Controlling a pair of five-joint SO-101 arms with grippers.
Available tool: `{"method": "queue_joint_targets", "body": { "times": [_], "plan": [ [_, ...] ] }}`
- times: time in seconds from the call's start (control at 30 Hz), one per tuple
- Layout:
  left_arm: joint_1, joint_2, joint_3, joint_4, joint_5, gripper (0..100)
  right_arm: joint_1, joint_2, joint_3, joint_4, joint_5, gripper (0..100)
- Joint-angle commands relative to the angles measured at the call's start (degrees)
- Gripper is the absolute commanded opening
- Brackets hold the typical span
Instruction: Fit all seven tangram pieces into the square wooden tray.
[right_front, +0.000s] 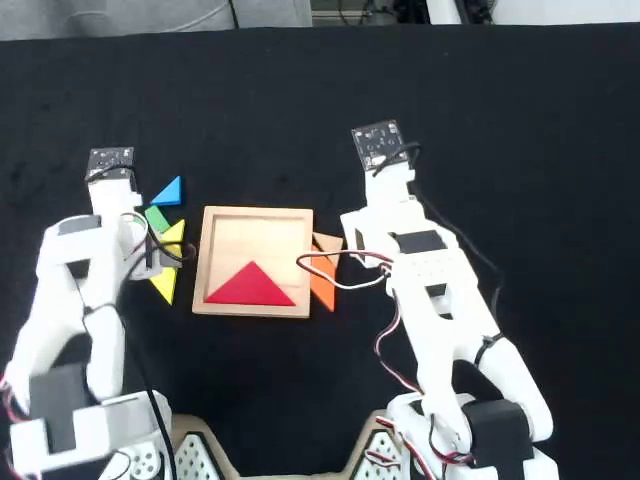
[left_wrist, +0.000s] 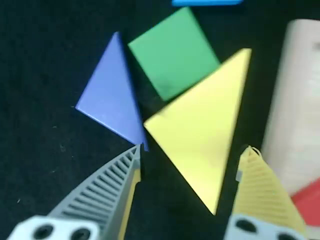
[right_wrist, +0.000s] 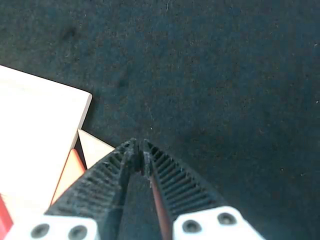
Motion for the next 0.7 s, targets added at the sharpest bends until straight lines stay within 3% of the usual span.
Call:
{"method": "queue_joint_targets", "body": {
  "times": [0.0, 0.17, 0.33, 0.67],
  "plan": [
    [-1.19, 4.92, -5.58, -0.44, -0.79, 30, 0.62, -0.04, -0.75, -1.14, -0.26, 1.8],
    [-0.92, 5.89, -7.69, -1.49, -1.49, 30, 0.62, -0.04, -0.75, -1.14, -0.18, 1.8],
    [-0.04, 5.89, -7.52, -1.67, -7.65, 30, 0.62, -0.04, -0.75, -1.14, -0.18, 1.8],
    [4.97, 6.07, -7.52, -1.76, -7.91, 30, 0.62, -0.04, -0.57, -1.23, 2.02, 1.7]
  ]
}}
